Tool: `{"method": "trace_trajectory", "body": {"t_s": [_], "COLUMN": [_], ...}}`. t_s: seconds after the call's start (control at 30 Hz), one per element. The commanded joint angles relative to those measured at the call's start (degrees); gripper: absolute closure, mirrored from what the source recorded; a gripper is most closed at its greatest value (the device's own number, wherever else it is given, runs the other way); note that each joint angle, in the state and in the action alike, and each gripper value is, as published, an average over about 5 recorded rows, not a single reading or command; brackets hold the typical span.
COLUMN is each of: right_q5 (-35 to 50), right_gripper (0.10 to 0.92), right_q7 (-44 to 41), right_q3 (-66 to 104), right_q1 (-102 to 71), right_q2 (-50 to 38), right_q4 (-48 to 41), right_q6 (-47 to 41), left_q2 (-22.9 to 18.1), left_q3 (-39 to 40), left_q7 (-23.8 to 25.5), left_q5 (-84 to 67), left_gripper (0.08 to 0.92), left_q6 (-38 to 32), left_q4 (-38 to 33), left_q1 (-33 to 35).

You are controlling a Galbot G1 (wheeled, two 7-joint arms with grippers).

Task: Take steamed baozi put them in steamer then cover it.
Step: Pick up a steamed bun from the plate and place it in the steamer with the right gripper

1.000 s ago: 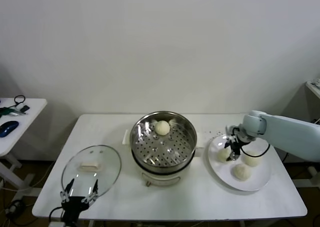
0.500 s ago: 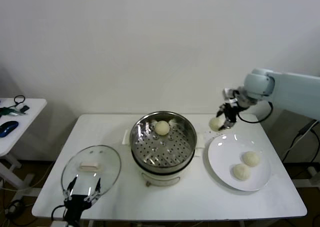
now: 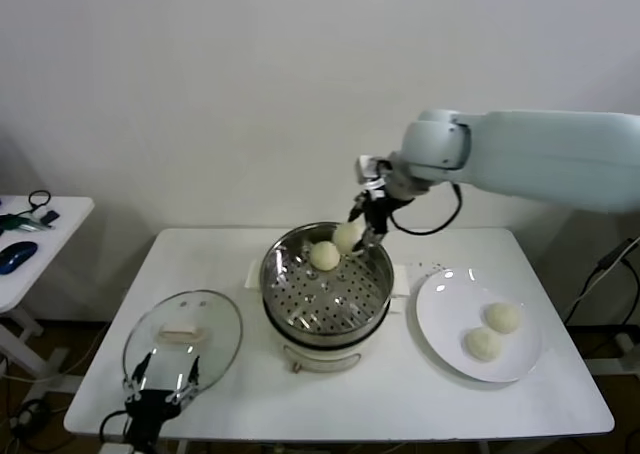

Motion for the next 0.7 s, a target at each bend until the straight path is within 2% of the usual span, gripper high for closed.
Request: {"method": "trace_trajectory", "body": {"t_s": [0.03,0.3,0.7], "right_q5": [2.0,-0.7,-3.3], "right_gripper": [0.397,0.397,0.395], "right_q7": [5.2,6.0,6.4], "right_q3": [3.9,4.5,3.9], "right_q1": [-9.2,-15.0,-17.6], "right_q2": [12.4,17.2,18.8], "right_q4": [-3.9,-10.1,-12.7], "right_q6": [-4.1,-4.4,-4.6], "left_q2": [0.1,0.1,0.1], "left_q3": [-0.3,-0.4,-0.4], "left_q7": [0.0,0.0,0.0], "left_q5": [0.1,-0.1,-0.2], "left_gripper": [0.177,0.177,0.177], "left_q6": [-0.2,-0.3,-0.5], "left_q4": [0.2,0.7,1.1], "left_q1": [-0.1,-0.2,-0.3]}}
